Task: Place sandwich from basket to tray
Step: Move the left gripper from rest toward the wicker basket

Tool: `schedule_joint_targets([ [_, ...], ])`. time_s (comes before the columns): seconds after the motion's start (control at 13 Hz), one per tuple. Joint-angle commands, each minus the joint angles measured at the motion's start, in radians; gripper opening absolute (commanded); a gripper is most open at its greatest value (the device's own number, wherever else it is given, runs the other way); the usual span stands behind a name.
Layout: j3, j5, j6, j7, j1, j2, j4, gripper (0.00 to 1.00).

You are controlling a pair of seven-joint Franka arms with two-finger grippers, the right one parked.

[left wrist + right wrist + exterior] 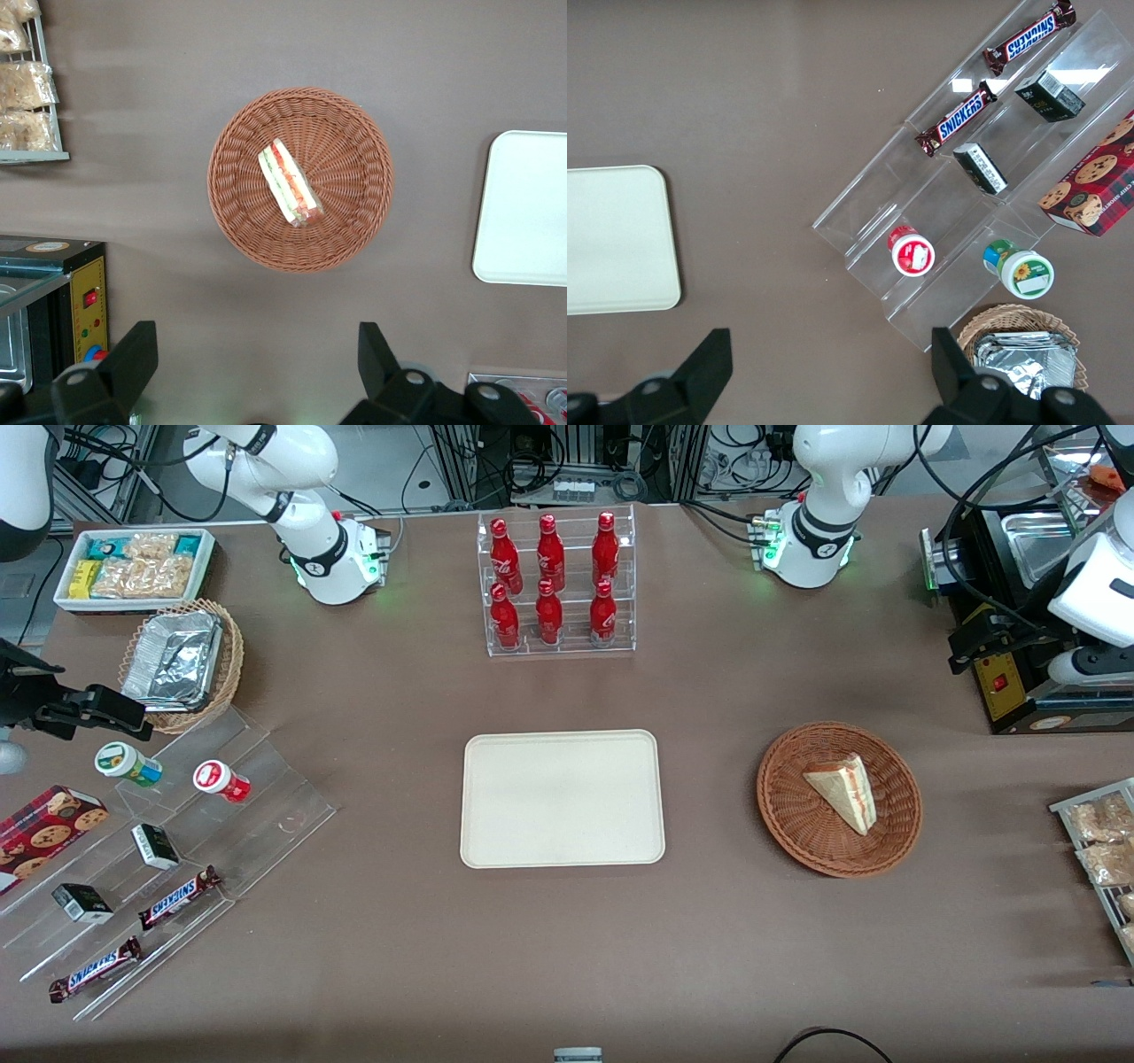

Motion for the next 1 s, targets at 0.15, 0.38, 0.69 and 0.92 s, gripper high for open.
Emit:
schedule_joint_targets([
  [0.15,-0.001,0.005,-0.026,-0.01,0.009,0.002,0.004,1.0],
  [0.38,0.042,-0.007,0.07,-0.013,0.014,0.012,-0.095,1.0],
  [0.69,0.05,-0.007,0.308,-0.05,0.015,0.013,-0.294,1.0],
  [0.92,0.049,0.0,0.446,-0.243,0.008,0.05,-0.39,1.0],
])
